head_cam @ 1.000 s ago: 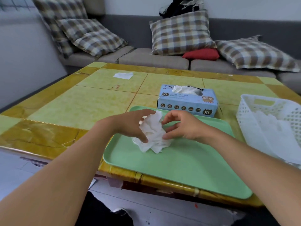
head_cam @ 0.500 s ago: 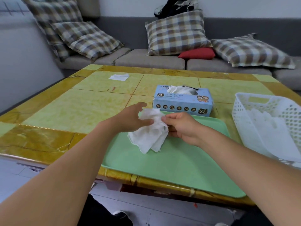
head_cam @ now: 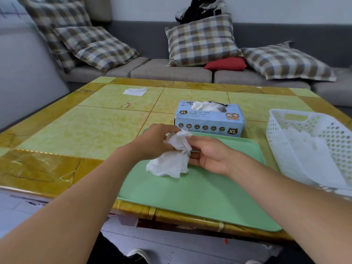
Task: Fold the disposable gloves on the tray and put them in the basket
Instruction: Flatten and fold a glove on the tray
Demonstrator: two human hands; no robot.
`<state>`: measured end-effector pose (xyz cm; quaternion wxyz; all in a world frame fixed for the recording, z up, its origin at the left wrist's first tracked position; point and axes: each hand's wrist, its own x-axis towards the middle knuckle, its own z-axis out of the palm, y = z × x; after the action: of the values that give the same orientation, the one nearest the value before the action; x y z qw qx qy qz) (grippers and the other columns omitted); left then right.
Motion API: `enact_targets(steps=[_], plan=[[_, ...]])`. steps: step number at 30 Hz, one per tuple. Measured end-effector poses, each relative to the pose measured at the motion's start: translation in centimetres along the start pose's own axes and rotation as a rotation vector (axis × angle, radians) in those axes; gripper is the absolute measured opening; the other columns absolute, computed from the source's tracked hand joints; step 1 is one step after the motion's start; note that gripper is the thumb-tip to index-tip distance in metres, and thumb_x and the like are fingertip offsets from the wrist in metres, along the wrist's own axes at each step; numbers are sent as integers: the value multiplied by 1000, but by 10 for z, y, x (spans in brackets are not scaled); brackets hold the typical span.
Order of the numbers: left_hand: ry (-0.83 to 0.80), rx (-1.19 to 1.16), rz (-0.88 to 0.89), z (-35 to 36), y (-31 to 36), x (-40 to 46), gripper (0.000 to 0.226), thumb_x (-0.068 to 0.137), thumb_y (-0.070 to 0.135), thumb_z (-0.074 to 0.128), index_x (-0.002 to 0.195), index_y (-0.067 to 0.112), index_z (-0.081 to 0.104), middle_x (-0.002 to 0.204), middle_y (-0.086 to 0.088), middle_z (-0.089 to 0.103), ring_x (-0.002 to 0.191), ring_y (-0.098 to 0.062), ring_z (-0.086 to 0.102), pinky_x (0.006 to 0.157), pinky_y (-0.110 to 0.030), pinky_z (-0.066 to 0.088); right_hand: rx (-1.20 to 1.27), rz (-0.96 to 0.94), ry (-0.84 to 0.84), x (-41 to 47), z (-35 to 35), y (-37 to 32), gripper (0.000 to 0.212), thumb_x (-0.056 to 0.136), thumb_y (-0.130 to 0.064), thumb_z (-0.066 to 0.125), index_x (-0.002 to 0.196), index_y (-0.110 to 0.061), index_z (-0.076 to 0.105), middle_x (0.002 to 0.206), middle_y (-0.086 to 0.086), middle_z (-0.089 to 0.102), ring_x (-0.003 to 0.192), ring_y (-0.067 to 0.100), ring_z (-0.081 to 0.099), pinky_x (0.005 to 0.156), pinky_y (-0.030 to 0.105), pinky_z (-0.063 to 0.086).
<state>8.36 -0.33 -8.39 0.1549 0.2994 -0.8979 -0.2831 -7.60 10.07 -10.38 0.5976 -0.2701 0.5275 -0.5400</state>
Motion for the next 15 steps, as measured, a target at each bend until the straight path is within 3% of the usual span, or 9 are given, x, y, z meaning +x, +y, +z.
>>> enact_targets(steps=[3,10,15], plan=[[59,-10,-22,-4,-1,4,18,86,15,74,98,27,79,88,14,72,77,-8,63,63,-19,48,-8,-1,56,3,-4,-1,17,100,-21,61,104,-7,70,92,10,73,72,20,69,69,32,62],[107,-41,-69,-13,-9,3,24,92,8,63,86,24,80,74,20,71,64,8,63,56,-11,46,8,-7,76,-1,-21,-9,18,100,-15,61,113,-7,70,93,9,74,78,20,72,69,31,62],[206,221,-162,-26,-24,-2,28,85,-2,58,88,18,77,78,0,71,74,-23,63,57,-27,46,145,-31,184,-6,-38,-23,18,101,-18,54,110,-11,68,99,9,72,84,25,71,71,37,62]])
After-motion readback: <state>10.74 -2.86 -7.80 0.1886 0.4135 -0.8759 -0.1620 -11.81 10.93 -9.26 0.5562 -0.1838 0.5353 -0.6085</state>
